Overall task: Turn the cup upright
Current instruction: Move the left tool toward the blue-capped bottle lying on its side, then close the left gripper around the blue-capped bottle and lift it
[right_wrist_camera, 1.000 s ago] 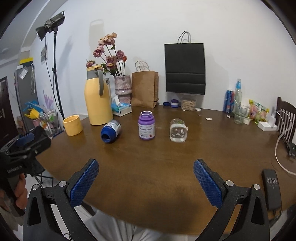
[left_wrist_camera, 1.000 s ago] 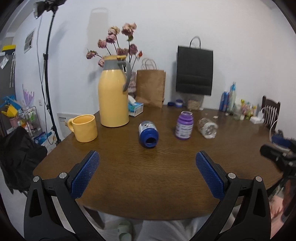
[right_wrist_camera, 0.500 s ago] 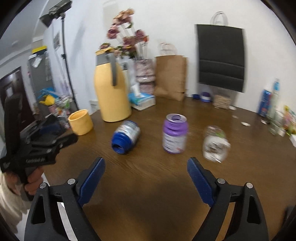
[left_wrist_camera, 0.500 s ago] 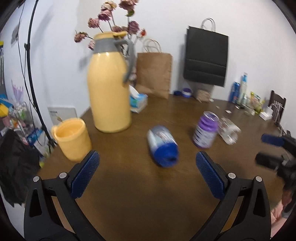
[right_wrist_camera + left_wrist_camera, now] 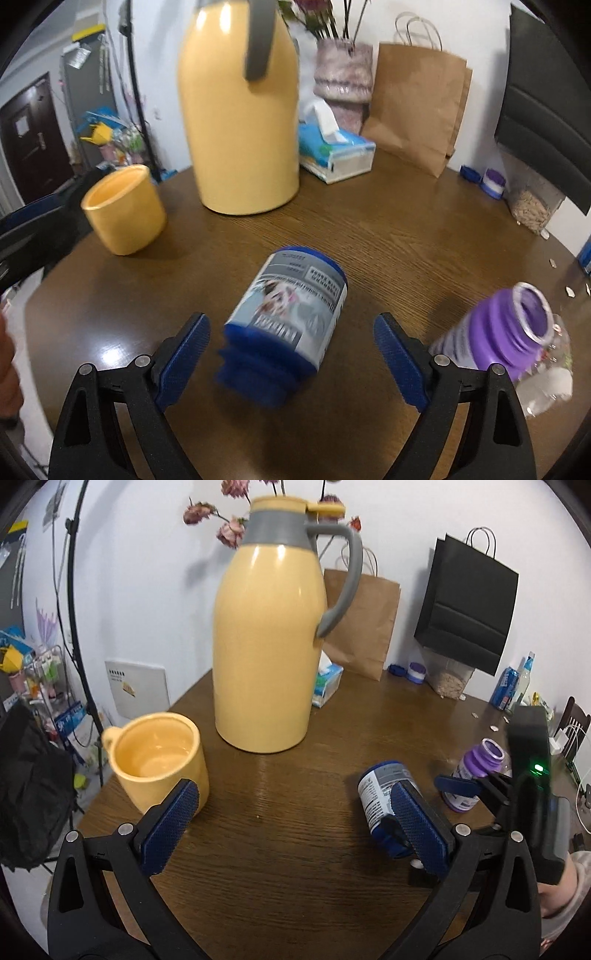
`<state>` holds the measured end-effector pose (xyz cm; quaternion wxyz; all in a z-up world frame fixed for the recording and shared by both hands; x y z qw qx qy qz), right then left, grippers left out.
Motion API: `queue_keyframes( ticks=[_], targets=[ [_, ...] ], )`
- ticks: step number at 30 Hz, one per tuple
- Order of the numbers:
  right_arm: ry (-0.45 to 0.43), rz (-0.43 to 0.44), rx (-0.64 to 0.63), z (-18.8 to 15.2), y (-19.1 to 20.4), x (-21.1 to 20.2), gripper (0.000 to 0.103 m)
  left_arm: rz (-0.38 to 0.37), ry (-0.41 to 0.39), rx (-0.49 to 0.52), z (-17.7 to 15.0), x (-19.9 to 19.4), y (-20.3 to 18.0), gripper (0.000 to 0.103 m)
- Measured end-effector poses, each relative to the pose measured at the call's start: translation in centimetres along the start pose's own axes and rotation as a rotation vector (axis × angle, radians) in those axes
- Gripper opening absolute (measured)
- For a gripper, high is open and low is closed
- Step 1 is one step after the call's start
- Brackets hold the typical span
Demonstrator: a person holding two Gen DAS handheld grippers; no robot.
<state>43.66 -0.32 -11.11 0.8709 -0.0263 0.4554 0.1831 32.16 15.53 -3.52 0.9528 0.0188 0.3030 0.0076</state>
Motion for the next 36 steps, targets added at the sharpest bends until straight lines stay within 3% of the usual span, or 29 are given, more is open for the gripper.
queue_keyframes(
  ticks=[2, 3, 5, 10, 12, 14, 19, 23, 25, 28, 36],
  targets=[
    [0.000, 0.008, 0.020, 0.1, -0.2, 0.9, 0.092, -0.016, 0.008, 0.012, -0.1, 0.8, -0.3, 0.103],
    [0.009, 0.021, 0.028, 0.0, -0.2, 1.2, 0.077, -0.020, 0.015, 0.018, -0.2, 1.3, -0.6, 0.103],
    [0.013, 0.012, 0.021, -0.1, -0.4, 1.5, 0.069, -0.027, 0.029, 0.025, -0.1, 2.2, -1.0, 0.103],
    [0.026, 0.037, 0.026, -0.8, -1.7, 0.6, 0.068, -0.136, 0.041, 0.018, 0.1, 3.5, -2.1, 0.103],
    [0.022, 0.034, 0.009, -1.4, -2.2, -0.1, 0.068, -0.137, 0.045, 0.012, 0.1, 3.8, -2.2, 0.103],
    [0.035, 0.093, -0.032, -2.6, -2.4, -1.1, 0.068, -0.151, 0.070, -0.003, -0.1, 4.7, -2.4, 0.103],
    [0.063, 0.204, -0.163, -4.9, -1.3, -3.0, 0.069, -0.273, 0.171, -0.045, -0.9, 7.2, -4.8, 0.102],
    [0.056, 0.215, -0.230, -6.1, -0.8, -3.9, 0.069, -0.281, 0.218, 0.000, -1.6, 8.0, -7.0, 0.089],
    [0.059, 0.210, -0.243, -6.4, -1.1, -4.2, 0.070, -0.277, 0.211, 0.003, -1.7, 7.7, -7.4, 0.089],
    [0.048, 0.168, -0.247, -7.0, -2.1, -4.7, 0.080, -0.222, 0.185, 0.017, -1.9, 7.1, -7.4, 0.089],
    [-0.016, 0.059, -0.224, -8.1, -5.5, -6.8, 0.083, -0.150, 0.176, 0.069, -3.2, 4.8, -6.8, 0.089]
  ],
)
Point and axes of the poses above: each gripper's, at about its wrist camera, not at the fingertips, and x roughly the way its jaws point, y to its left, z to its top, the point moved 2 cm from there along x, roughly the way its jaws point, and after that the axes turned 13 degrees about x, right-handed, at the moved point
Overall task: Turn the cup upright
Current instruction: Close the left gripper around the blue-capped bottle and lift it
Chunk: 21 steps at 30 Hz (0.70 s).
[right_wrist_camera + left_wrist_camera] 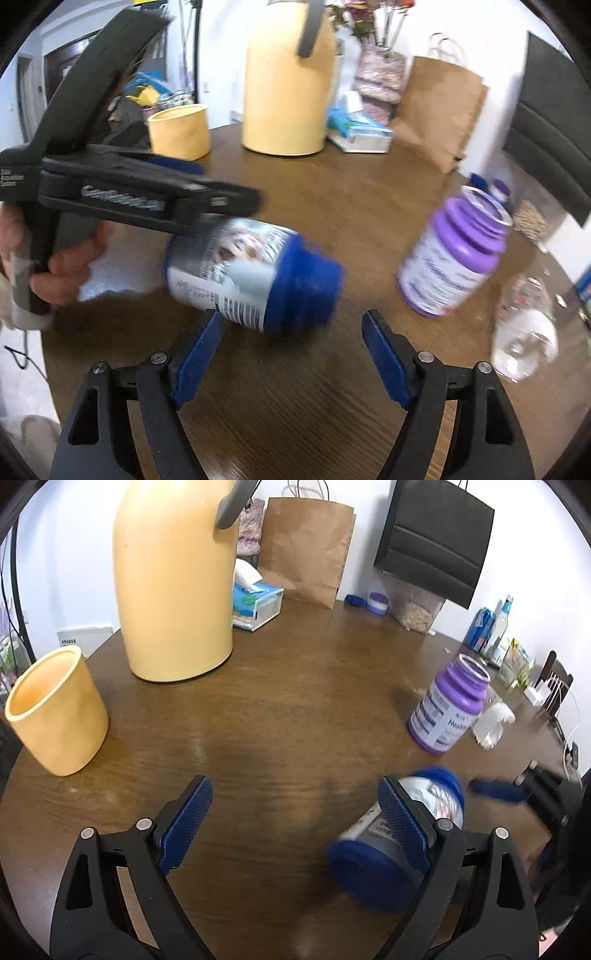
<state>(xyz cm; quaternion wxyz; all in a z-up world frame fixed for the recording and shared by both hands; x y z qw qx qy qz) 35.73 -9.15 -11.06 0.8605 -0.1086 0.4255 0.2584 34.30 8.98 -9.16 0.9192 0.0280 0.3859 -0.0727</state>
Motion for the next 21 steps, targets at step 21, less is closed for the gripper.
queue_keyframes(
  ticks=[21],
  targets=[
    [-0.040, -0.082, 0.280, -2.6, -9.2, -5.9, 0.083, -0.108, 0.220, 0.384, 0.7, 2.8, -10.5, 0.062]
  ],
)
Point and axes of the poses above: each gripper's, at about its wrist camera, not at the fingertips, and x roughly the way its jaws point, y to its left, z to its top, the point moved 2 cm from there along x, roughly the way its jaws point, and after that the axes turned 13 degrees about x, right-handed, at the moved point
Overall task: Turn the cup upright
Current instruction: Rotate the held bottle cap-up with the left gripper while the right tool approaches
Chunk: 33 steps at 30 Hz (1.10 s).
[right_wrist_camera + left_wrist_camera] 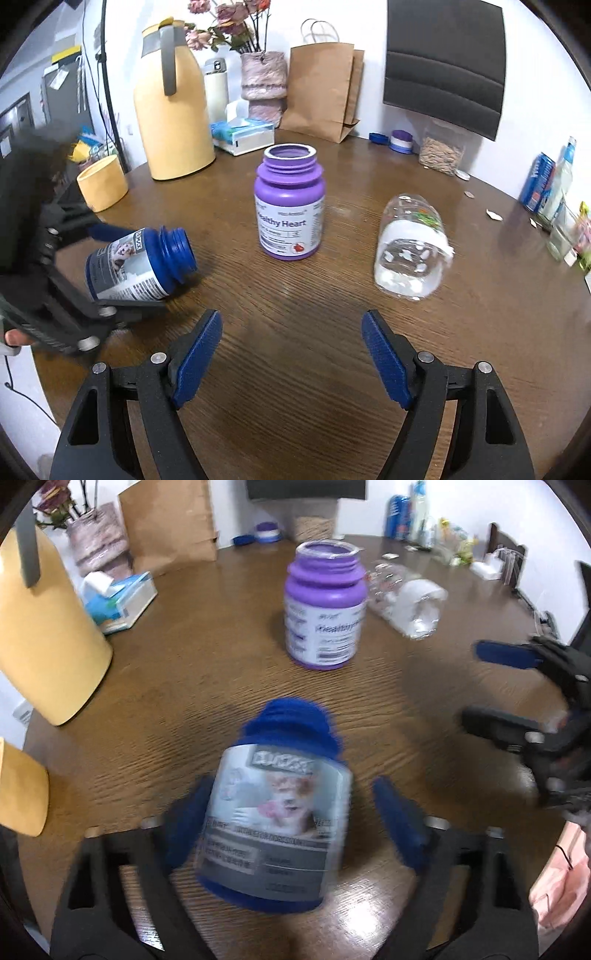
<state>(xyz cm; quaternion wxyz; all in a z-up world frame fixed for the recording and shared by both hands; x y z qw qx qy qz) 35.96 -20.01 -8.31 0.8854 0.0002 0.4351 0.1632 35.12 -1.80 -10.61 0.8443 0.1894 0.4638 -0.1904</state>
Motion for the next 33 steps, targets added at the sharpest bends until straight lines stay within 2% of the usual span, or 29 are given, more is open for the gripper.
queue_keyframes(
  ticks=[4, 7, 9, 11, 13, 16, 18, 24, 26, 29, 33],
  targets=[
    [0.003, 0.029, 0.032, 0.0, -0.7, -0.1, 0.083, -0.022, -0.016, -0.051, 0.2, -0.1, 0.3, 0.060],
    [0.007, 0.079, 0.072, 0.2, -1.1, -0.4, 0.083, -0.002, -0.081, -0.077, 0.2, -1.2, 0.5, 0.060],
    [0.003, 0.142, 0.112, 0.7, -1.3, -0.8, 0.083, 0.015, -0.131, -0.095, 0.2, -2.3, 0.7, 0.060],
    [-0.007, 0.224, 0.137, 1.4, -1.0, -1.2, 0.083, 0.083, -0.160, -0.104, 0.2, -3.3, 0.9, 0.060],
    [-0.005, 0.312, 0.141, 2.2, -0.1, -1.5, 0.083, 0.112, -0.188, -0.126, 0.3, -4.0, 1.3, 0.060],
    [0.021, 0.410, 0.175, 3.5, 1.2, -1.5, 0.083, 0.117, -0.321, -0.146, 0.2, -6.2, 1.9, 0.060],
    [0.045, 0.491, 0.219, 4.9, 2.1, -1.2, 0.089, 0.127, -0.387, -0.152, 0.2, -7.5, 2.2, 0.060],
    [0.134, 0.626, 0.332, 7.6, 4.8, 1.0, 0.089, 0.059, -0.525, -0.209, -0.2, -9.3, 3.6, 0.060],
    [0.183, 0.637, 0.351, 7.9, 5.7, 2.1, 0.089, 0.049, -0.572, -0.213, -0.5, -9.8, 3.7, 0.060],
    [0.253, 0.661, 0.364, 8.1, 6.9, 3.6, 0.089, 0.041, -0.562, -0.199, -0.7, -9.3, 4.1, 0.060],
    [0.289, 0.684, 0.370, 8.3, 8.1, 4.8, 0.089, -0.052, -0.575, -0.204, -1.5, -8.5, 4.6, 0.060]
  ],
)
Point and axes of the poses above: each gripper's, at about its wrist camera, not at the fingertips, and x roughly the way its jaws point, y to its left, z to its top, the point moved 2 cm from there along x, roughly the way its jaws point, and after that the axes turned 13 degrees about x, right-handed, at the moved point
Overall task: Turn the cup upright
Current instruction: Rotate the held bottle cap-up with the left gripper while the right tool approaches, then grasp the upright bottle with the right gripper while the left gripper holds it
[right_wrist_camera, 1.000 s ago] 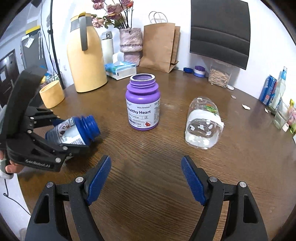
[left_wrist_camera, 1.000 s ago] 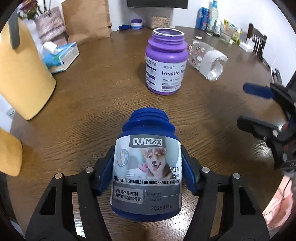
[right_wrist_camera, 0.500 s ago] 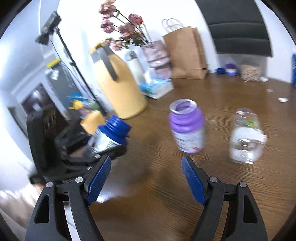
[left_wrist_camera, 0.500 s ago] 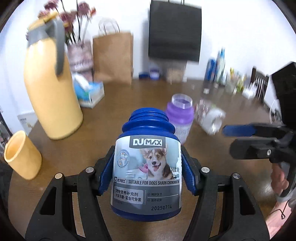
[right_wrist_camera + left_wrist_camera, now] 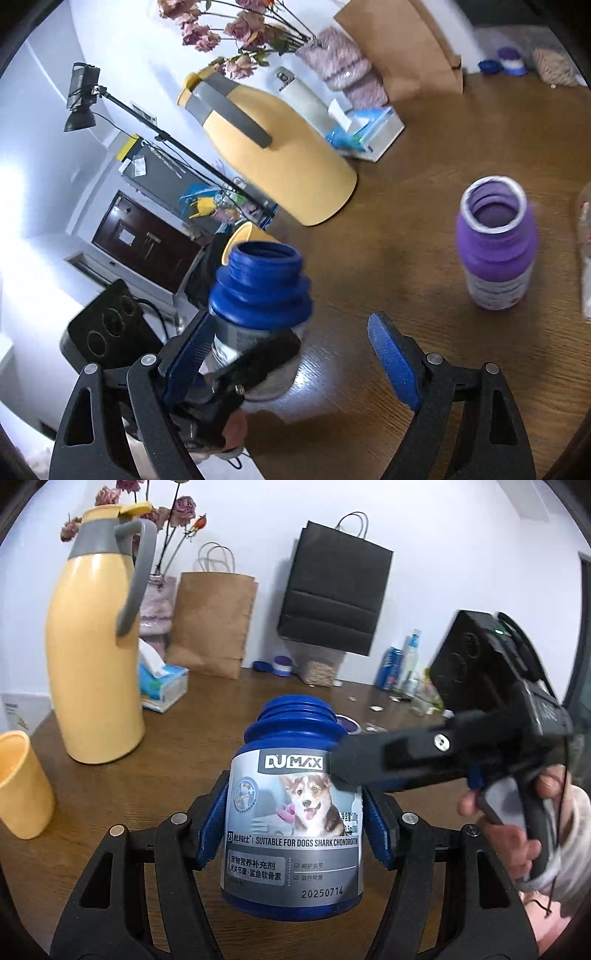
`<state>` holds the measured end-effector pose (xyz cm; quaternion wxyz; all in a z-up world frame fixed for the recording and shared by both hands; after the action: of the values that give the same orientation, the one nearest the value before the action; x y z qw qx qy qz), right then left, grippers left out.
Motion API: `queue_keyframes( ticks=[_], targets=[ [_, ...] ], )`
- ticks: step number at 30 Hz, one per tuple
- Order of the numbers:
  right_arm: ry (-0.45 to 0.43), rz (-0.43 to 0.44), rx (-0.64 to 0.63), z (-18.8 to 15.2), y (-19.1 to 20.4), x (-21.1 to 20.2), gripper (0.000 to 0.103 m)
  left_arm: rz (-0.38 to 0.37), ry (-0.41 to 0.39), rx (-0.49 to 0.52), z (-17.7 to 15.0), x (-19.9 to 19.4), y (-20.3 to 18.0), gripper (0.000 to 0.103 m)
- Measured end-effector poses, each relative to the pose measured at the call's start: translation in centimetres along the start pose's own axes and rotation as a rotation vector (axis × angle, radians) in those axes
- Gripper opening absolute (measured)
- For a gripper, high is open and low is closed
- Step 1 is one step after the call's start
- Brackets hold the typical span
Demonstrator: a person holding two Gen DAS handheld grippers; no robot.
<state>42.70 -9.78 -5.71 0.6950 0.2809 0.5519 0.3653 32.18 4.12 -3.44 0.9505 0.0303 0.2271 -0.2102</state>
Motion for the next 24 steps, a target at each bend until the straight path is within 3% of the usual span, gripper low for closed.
queue_keyframes(
  ticks=[4, 6, 10, 15, 21, 23, 24],
  targets=[
    [0.004, -0.002, 0.006, 0.1, 0.1, 0.8, 0.088, -0.038, -0.015, 0.025, -0.5, 0.1, 0.0, 0.060],
    [-0.009, 0.009, 0.009, 0.1, 0.4, 0.9, 0.066, -0.053, -0.001, 0.002, -0.7, 0.6, 0.5, 0.060],
    [-0.035, -0.078, -0.086, -0.5, 1.6, 1.2, 0.065, -0.084, -0.003, -0.042, -1.1, 0.7, 1.1, 0.060],
    [-0.065, -0.219, -0.216, -1.3, 2.7, 1.7, 0.065, -0.100, 0.013, -0.026, -1.1, 0.9, 1.2, 0.060],
    [-0.121, -0.311, -0.329, -1.5, 3.4, 1.2, 0.065, -0.144, 0.058, -0.048, -1.0, 2.1, 2.1, 0.072],
    [-0.132, -0.326, -0.358, -1.3, 3.7, 1.3, 0.065, -0.132, 0.050, -0.021, -0.7, 2.3, 2.0, 0.071],
    [-0.139, -0.333, -0.370, -1.1, 3.8, 1.2, 0.065, -0.127, 0.041, 0.002, -0.3, 2.4, 1.8, 0.063]
  ],
)
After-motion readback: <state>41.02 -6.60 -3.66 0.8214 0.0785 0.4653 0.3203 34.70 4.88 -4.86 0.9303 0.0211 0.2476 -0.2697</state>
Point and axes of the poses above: each gripper's, at about its wrist camera, not at the fingertips, and x roughly the way its jaws point, y to its left, z to its top, the point moved 2 cm from there along x, roughly the way its jaws point, and after that the axes turned 13 degrees about x, right-handed, at the moved point
